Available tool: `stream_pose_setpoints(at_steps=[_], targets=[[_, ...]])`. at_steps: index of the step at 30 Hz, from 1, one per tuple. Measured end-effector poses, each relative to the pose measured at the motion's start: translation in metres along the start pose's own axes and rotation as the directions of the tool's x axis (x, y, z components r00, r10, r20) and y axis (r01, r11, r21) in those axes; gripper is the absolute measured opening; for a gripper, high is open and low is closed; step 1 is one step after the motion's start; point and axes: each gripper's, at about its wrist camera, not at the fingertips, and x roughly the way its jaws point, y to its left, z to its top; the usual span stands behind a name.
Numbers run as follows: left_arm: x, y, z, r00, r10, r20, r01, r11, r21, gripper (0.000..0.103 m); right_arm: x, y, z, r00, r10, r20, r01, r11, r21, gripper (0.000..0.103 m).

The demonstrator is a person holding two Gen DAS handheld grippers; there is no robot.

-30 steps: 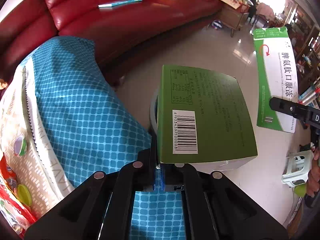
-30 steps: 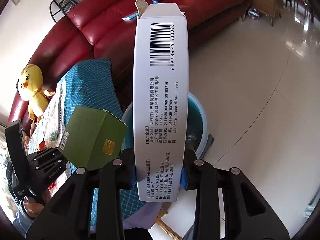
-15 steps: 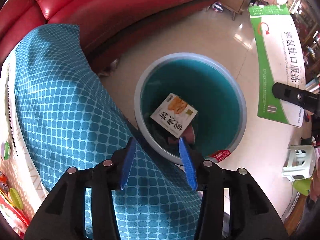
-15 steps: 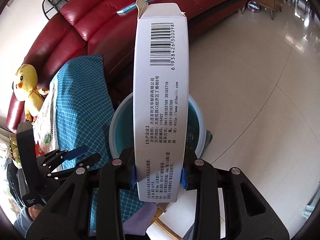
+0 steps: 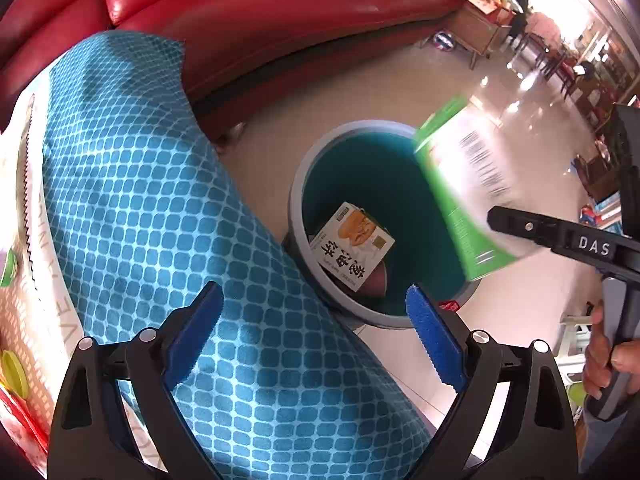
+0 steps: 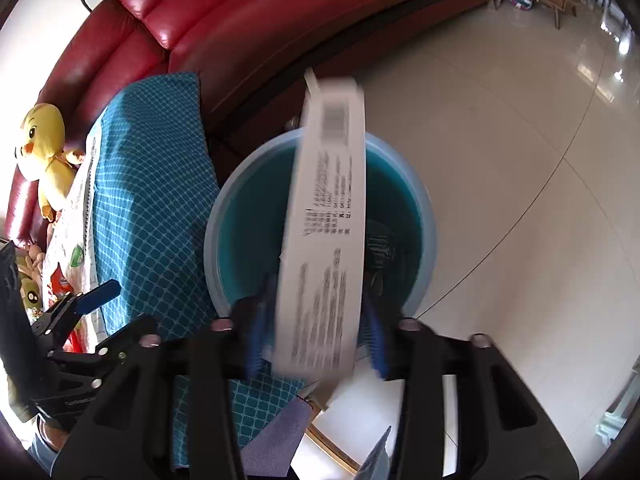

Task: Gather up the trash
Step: 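Open the left tool over the bin while the right tool drops the medicine box, then move both tools back over the table trash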

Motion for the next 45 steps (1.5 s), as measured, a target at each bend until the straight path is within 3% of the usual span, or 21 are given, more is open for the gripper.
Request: stream_pose_setpoints(at_steps=[2, 12, 17, 30, 45], targets=[[0.000, 0.005, -0.002, 1.000, -0.002, -0.003, 0.002, 1.000, -0.015, 0.094, 0.007, 0.003, -0.002, 1.000, -0.009, -0.016, 0.009, 1.000, -0.005, 0.049], [-0.004, 0.021, -0.013, 1.000, -0.019, -0.012, 0.018, 0.998, -0.067, 0.094, 0.012, 0.007, -0.009, 0.999, -0.022, -0.043, 0.023, 1.000, 0.009, 0.074], [-0.009, 0.025, -0.019, 0.999, -0.036, -0.004, 0.036, 0.996, -0.078, 0.095, 0.008, 0.008, -0.010, 0.998, -0.024, -0.058, 0.025, 0.999, 0.023, 0.079], [-0.053, 0.045, -0.065, 0.999, -0.019, 0.041, 0.024, 0.993, -0.112, 0.099, -0.006, 0.040, -0.029, 0.995, -0.068, -0.077, 0.065, 0.997, -0.044, 0.085], [-0.119, 0.114, -0.141, 0.992, 0.040, 0.117, -0.015, 0.978, -0.208, 0.099, -0.016, 0.137, -0.080, 0.995, -0.044, -0.086, 0.027, 0.981, -0.191, 0.085]])
